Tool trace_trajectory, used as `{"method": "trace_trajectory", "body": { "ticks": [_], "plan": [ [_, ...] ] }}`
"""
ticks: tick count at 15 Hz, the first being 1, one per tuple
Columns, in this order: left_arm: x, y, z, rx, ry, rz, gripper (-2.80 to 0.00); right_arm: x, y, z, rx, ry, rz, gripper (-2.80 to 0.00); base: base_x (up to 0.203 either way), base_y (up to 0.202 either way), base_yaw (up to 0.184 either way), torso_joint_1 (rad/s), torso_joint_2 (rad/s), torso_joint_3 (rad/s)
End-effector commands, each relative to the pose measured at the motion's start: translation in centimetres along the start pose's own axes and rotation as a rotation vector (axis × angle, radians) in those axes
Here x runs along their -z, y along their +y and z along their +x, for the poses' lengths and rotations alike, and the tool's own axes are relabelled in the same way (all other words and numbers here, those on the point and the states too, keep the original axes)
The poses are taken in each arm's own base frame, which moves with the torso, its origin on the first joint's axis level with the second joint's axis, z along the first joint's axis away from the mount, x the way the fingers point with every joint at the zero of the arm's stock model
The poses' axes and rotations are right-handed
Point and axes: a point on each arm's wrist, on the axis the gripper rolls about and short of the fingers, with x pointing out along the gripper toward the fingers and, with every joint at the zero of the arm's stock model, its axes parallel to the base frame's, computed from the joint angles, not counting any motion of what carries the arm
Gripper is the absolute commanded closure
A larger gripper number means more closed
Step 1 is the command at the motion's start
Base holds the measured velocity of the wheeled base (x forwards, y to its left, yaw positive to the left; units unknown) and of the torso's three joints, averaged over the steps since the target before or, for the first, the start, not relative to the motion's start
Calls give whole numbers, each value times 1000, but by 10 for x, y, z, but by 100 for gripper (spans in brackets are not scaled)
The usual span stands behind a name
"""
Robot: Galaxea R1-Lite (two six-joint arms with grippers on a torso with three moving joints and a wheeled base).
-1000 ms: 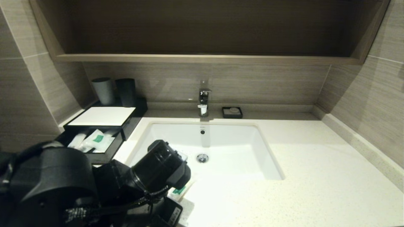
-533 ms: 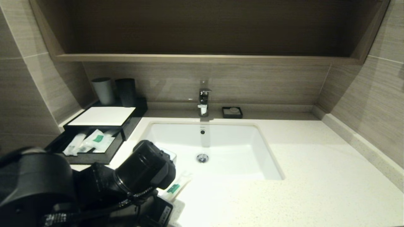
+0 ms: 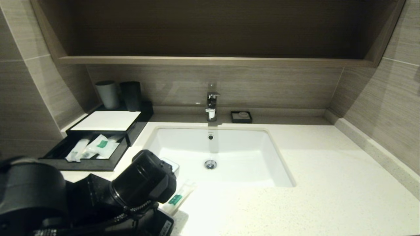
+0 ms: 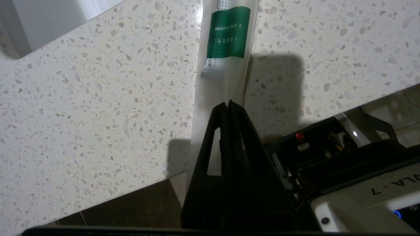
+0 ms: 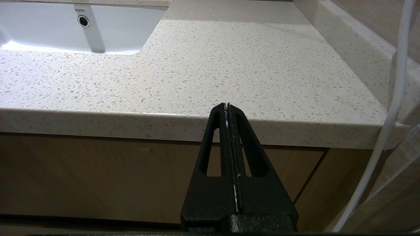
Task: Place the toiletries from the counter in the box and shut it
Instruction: Pick up the bathroom toiletry
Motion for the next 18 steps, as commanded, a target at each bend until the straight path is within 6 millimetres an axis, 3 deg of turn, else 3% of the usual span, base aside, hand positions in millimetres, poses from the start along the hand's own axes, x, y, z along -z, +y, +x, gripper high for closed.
{"method": "trace_trajectory", "body": {
  "ticks": [1, 3, 4, 11, 18],
  "plan": [
    [2, 1, -2, 0, -1, 0, 0, 0, 0, 0, -1, 2, -1, 0, 0, 0, 0, 0, 0, 0],
    [2, 1, -2, 1, -1, 18, 0, 0, 0, 0, -1, 1, -1, 0, 0, 0, 0, 0, 0, 0],
    [2, 1, -2, 1, -1, 31, -280, 0, 0, 0, -1, 1, -1, 0, 0, 0, 0, 0, 0, 0],
    [0, 2, -6, 15, -27, 24, -280, 0, 0, 0, -1, 1, -1, 0, 0, 0, 0, 0, 0, 0],
    [-3, 16, -2, 72, -3, 70, -280, 0, 0, 0, -1, 1, -1, 0, 0, 0, 0, 0, 0, 0]
  ]
}}
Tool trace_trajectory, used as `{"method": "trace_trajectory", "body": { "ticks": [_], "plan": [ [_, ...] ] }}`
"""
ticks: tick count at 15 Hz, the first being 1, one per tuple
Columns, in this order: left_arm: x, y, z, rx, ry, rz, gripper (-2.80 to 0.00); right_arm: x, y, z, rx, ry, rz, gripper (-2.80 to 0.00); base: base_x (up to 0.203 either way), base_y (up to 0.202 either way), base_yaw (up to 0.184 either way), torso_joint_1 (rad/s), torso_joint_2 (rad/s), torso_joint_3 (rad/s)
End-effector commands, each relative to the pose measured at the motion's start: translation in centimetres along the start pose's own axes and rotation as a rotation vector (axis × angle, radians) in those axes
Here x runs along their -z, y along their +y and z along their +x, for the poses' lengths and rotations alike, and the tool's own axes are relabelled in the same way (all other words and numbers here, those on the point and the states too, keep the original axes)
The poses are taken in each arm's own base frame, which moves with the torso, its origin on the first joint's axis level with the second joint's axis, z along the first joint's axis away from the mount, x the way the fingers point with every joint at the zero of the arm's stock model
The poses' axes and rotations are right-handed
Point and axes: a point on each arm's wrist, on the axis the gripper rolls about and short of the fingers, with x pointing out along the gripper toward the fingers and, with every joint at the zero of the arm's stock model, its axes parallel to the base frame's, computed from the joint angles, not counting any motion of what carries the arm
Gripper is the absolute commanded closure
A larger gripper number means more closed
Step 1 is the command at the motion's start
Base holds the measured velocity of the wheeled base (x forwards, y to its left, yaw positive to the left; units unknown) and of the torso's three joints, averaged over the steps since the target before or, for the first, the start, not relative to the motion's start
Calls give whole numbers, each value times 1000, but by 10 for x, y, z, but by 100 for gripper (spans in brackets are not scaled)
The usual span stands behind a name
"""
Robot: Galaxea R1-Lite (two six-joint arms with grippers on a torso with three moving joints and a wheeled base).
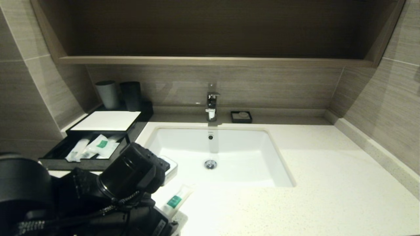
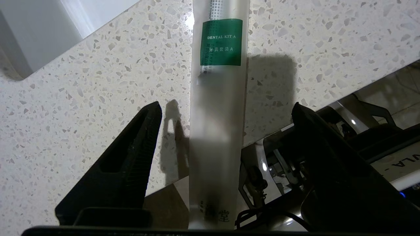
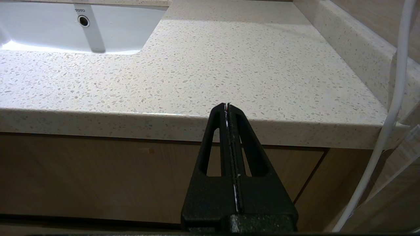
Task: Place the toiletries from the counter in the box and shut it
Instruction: Pick up the bathroom toiletry
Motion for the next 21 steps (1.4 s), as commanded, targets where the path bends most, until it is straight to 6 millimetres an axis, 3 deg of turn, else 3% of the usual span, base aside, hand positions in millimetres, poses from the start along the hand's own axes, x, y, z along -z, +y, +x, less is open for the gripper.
{"method": "trace_trajectory", "body": {
  "ticks": [1, 8, 21],
  "plan": [
    [-1, 7, 5, 14, 19, -3, -280, 0, 0, 0, -1, 1, -1, 0, 0, 0, 0, 0, 0, 0],
    [-4, 7, 20, 21, 43, 15, -280, 0, 0, 0, -1, 3, -1, 0, 0, 0, 0, 0, 0, 0],
    [-4, 7, 22, 27, 45, 19, -280, 0, 0, 0, -1, 3, -1, 0, 0, 0, 0, 0, 0, 0]
  ]
}}
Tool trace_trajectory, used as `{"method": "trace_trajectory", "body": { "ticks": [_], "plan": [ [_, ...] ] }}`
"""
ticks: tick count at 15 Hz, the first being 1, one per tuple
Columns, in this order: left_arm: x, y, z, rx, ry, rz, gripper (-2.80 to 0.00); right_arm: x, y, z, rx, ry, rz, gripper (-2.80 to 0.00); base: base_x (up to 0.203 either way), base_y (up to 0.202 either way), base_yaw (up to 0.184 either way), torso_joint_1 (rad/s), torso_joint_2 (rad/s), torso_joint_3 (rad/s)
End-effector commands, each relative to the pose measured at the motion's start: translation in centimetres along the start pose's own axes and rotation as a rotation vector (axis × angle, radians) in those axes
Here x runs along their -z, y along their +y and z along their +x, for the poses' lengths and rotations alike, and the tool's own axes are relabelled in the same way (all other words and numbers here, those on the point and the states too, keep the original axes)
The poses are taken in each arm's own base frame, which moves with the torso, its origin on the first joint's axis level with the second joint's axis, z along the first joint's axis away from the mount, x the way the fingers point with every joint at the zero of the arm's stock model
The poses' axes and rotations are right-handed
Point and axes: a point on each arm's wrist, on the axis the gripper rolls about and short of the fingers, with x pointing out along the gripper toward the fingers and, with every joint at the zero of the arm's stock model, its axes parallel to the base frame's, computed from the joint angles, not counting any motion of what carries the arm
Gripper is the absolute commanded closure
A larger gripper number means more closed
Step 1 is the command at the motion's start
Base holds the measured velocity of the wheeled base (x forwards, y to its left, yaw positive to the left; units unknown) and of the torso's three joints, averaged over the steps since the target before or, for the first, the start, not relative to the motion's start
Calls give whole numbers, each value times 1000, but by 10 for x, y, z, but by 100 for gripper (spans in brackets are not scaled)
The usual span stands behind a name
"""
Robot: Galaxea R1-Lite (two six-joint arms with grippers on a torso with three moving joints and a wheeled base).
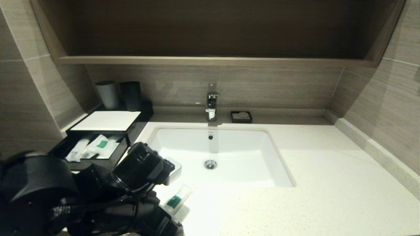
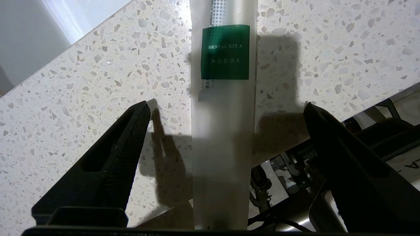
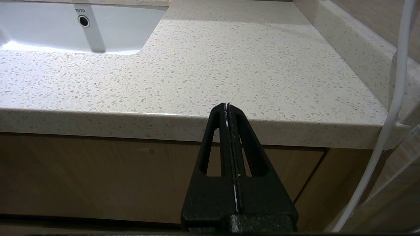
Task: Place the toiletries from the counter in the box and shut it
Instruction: Pick up the bathroom toiletry
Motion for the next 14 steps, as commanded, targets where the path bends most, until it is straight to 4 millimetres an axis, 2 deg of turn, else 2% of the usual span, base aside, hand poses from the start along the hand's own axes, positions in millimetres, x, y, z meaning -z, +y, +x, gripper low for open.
{"method": "trace_trajectory", "body": {
  "ticks": [1, 14],
  "plan": [
    [0, 0, 0, -2, 3, 0, -280, 0, 0, 0, 0, 2, -1, 0, 0, 0, 0, 0, 0, 0],
    [-1, 3, 4, 38, 17, 2, -280, 0, 0, 0, 0, 3, -1, 0, 0, 0, 0, 0, 0, 0]
  ]
}}
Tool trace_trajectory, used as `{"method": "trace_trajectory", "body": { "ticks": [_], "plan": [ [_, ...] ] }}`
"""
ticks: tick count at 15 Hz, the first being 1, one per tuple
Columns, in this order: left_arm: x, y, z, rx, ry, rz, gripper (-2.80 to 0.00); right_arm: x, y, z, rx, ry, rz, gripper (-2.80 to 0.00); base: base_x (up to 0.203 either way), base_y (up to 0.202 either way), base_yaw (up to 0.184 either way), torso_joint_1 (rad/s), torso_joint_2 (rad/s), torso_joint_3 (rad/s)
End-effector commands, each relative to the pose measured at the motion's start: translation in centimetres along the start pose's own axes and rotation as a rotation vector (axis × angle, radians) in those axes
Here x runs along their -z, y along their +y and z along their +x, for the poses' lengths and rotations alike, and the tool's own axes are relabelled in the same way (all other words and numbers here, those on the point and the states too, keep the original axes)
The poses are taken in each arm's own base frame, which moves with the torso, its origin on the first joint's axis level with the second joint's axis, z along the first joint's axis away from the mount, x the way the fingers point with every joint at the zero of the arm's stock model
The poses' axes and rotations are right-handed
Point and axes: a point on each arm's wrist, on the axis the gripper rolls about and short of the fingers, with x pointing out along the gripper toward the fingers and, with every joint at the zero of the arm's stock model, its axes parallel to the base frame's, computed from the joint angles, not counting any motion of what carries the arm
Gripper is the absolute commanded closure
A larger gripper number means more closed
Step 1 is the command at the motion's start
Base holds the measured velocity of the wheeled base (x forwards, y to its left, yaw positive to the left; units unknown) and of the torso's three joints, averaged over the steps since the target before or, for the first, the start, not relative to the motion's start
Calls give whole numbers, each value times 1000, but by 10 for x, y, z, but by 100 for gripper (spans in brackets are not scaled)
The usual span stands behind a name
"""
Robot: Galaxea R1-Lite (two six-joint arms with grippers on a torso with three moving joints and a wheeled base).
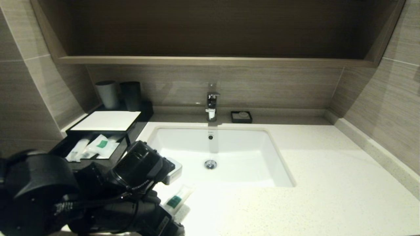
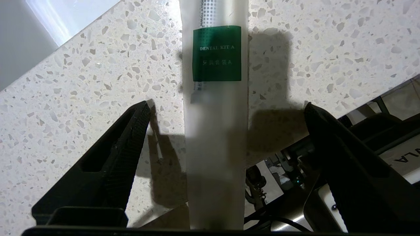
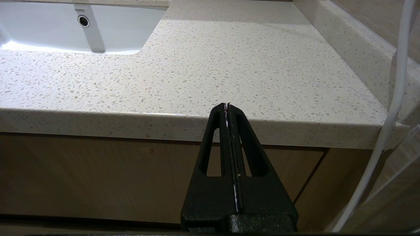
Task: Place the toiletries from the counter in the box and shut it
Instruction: Pick up the bathroom toiletry
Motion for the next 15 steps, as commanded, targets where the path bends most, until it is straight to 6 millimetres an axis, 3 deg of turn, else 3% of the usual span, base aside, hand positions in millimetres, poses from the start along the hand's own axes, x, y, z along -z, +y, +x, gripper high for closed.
{"method": "trace_trajectory", "body": {
  "ticks": [1, 15],
  "plan": [
    [0, 0, 2, -2, 9, 2, -280, 0, 0, 0, -1, 3, -1, 0, 0, 0, 0, 0, 0, 0],
    [0, 1, 3, -3, 11, -6, -280, 0, 0, 0, -1, 3, -1, 0, 0, 0, 0, 0, 0, 0]
  ]
}}
